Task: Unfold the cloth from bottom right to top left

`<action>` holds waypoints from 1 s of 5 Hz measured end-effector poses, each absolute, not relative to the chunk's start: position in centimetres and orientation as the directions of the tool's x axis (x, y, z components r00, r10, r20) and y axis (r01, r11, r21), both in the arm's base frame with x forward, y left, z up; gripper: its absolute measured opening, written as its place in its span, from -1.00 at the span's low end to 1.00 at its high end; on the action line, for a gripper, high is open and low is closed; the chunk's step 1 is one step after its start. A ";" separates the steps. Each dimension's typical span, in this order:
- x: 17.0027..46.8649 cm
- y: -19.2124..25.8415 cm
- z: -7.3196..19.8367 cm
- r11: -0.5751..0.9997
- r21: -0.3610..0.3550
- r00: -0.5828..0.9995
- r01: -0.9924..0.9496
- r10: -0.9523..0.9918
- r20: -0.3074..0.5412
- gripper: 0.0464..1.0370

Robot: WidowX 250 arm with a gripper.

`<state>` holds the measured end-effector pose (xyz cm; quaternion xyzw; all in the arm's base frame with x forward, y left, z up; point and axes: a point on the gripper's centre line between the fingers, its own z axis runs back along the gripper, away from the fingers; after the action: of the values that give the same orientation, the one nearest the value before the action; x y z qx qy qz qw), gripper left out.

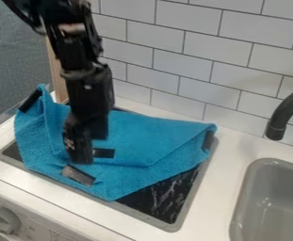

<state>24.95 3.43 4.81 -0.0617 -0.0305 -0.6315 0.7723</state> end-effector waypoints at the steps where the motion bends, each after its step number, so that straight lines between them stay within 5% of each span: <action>1: 25.4 2.2 4.0 0.171 -0.061 0.177 0.983 -0.979 0.102 0.92; 4: 27.3 2.6 3.0 0.201 -0.048 0.205 0.978 -0.975 0.090 0.85; 5: 27.6 2.6 2.9 0.208 -0.033 0.210 0.978 -0.973 0.092 0.24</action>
<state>27.60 2.63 2.85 -0.0418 -0.0257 -0.6280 0.7766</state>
